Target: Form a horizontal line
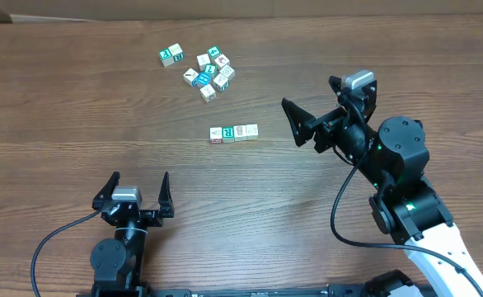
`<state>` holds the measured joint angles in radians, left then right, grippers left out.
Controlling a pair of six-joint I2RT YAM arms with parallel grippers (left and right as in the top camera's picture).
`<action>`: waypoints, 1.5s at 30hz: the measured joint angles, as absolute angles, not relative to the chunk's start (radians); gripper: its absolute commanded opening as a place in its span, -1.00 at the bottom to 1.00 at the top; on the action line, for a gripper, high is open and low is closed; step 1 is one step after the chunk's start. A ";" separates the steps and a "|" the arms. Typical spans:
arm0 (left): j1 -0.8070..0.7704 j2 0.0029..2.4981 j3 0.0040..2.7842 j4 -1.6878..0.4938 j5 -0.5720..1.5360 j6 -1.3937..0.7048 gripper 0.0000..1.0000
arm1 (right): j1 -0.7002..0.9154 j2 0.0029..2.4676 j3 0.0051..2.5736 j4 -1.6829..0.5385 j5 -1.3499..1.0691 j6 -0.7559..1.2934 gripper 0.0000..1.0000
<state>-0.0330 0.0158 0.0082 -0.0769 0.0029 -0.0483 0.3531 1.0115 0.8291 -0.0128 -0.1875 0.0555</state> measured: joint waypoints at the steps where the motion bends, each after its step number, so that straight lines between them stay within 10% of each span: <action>1: -0.033 0.016 0.008 -0.077 0.003 -0.048 0.99 | 0.353 1.007 0.828 -0.015 -0.187 0.054 1.00; 19: -0.033 0.015 0.008 -0.077 0.003 -0.048 0.99 | 0.302 0.670 0.336 0.437 -0.195 0.048 1.00; 45: -0.033 0.015 0.008 -0.077 0.003 -0.048 0.99 | 0.221 0.189 0.056 0.393 -0.195 0.052 1.00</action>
<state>-0.0330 0.0154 0.0082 -0.0769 0.0029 -0.0483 0.2214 0.1890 0.0563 0.3927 -0.1947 0.0517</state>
